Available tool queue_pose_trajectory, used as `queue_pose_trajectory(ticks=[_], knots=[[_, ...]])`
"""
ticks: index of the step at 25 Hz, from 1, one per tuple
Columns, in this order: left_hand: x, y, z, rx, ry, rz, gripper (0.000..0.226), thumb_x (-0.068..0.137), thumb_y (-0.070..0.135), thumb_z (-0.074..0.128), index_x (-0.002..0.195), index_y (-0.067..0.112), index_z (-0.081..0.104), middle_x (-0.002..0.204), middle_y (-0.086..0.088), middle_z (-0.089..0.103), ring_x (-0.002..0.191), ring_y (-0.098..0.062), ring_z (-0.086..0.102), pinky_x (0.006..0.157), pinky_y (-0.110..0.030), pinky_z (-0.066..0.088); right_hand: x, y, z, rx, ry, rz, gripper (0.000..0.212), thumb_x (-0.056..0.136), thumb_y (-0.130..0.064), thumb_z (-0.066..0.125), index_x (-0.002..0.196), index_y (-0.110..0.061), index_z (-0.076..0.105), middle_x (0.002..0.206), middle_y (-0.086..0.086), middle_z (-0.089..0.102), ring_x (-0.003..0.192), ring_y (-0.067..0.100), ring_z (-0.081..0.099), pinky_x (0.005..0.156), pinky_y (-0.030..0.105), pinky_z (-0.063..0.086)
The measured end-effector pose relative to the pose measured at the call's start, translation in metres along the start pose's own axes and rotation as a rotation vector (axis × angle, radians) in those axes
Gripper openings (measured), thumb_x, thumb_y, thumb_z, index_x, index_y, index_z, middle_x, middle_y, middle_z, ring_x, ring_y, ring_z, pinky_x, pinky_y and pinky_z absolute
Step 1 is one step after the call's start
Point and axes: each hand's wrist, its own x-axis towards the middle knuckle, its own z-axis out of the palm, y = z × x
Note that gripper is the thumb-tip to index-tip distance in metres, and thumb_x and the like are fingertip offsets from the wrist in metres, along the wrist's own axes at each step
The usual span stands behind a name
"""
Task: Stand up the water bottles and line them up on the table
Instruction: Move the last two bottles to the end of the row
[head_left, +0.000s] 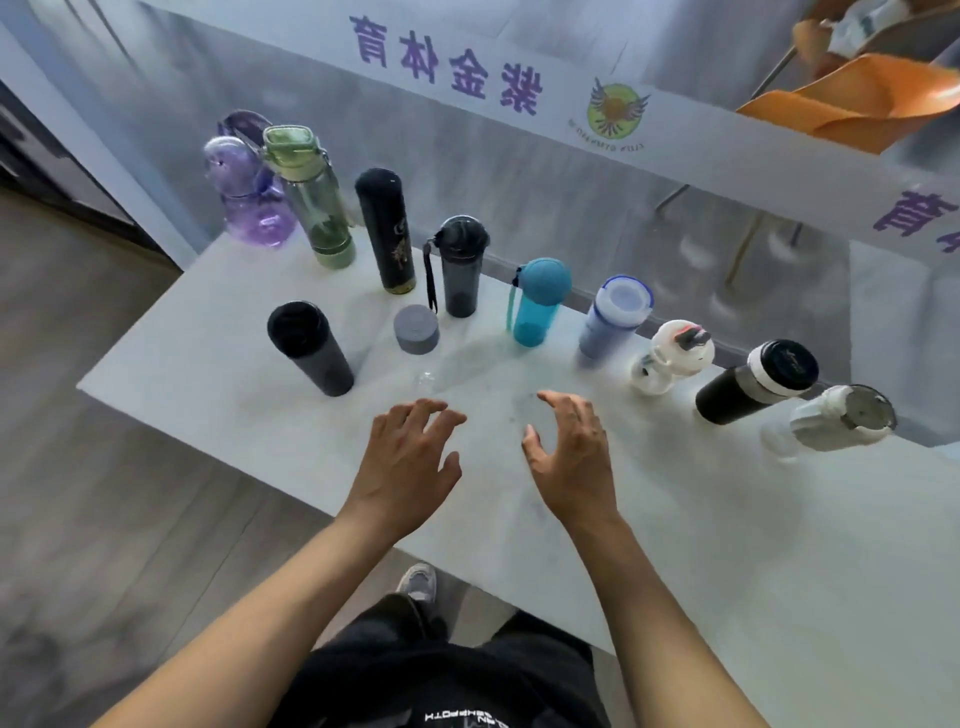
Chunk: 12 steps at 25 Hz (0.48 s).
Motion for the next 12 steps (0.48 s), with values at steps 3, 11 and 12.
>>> queue_pose_trajectory(ticks=[3,11,12], knots=[[-0.005,-0.047,-0.019,-0.010,0.038,-0.036,0.043,0.082,0.024,0.066,0.124,0.022,0.060,0.128,-0.002,0.058,0.117,-0.030,0.052,0.096,-0.044,0.040,0.010,-0.045,0.023,0.026,-0.030,-0.022,0.046,0.089,-0.025,0.070,0.132,-0.020,0.056,0.125,0.008,0.060,0.112,0.026,0.061,0.099,0.044,0.052],[0.061,-0.137,-0.069,0.083,0.167,-0.254,0.071,0.079,0.030,0.071,0.143,0.023,0.041,0.147,-0.012,0.039,0.133,-0.036,0.036,0.106,-0.049,0.033,0.078,-0.120,0.053,0.026,-0.170,-0.097,0.077,0.085,-0.047,0.073,0.149,-0.028,0.034,0.139,0.003,0.047,0.119,0.023,0.053,0.103,0.042,0.046],[0.070,-0.146,-0.070,0.089,0.128,-0.299,0.075,0.079,0.033,0.071,0.146,0.024,0.037,0.150,-0.013,0.034,0.135,-0.038,0.033,0.105,-0.051,0.034,0.088,-0.125,0.057,0.007,-0.200,-0.100,0.082,0.084,-0.049,0.073,0.151,-0.029,0.031,0.141,0.003,0.045,0.120,0.023,0.052,0.102,0.042,0.047]])
